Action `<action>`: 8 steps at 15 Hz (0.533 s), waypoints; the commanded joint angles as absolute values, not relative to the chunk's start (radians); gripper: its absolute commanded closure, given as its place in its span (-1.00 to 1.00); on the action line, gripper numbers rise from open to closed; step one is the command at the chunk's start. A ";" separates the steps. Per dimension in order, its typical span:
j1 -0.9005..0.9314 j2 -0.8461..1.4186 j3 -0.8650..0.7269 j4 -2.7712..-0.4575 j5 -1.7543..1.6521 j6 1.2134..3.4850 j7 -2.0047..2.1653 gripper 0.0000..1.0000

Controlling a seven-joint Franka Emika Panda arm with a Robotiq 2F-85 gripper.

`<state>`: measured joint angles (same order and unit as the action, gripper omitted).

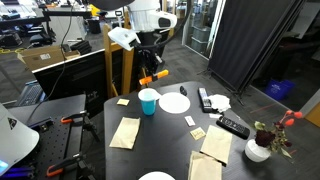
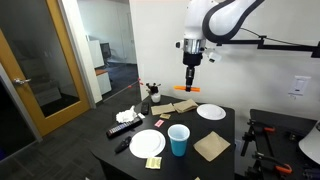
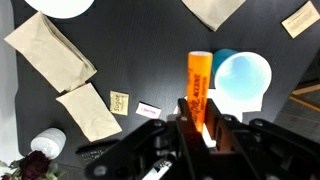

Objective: Take the marker from the table and place it in the blue cup

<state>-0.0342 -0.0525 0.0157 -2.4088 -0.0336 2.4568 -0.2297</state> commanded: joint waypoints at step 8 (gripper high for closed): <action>-0.004 0.037 0.014 -2.396 0.279 2.514 -0.660 0.90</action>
<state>-0.0137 -0.0003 0.0155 -2.4089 0.1563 2.4833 -0.4915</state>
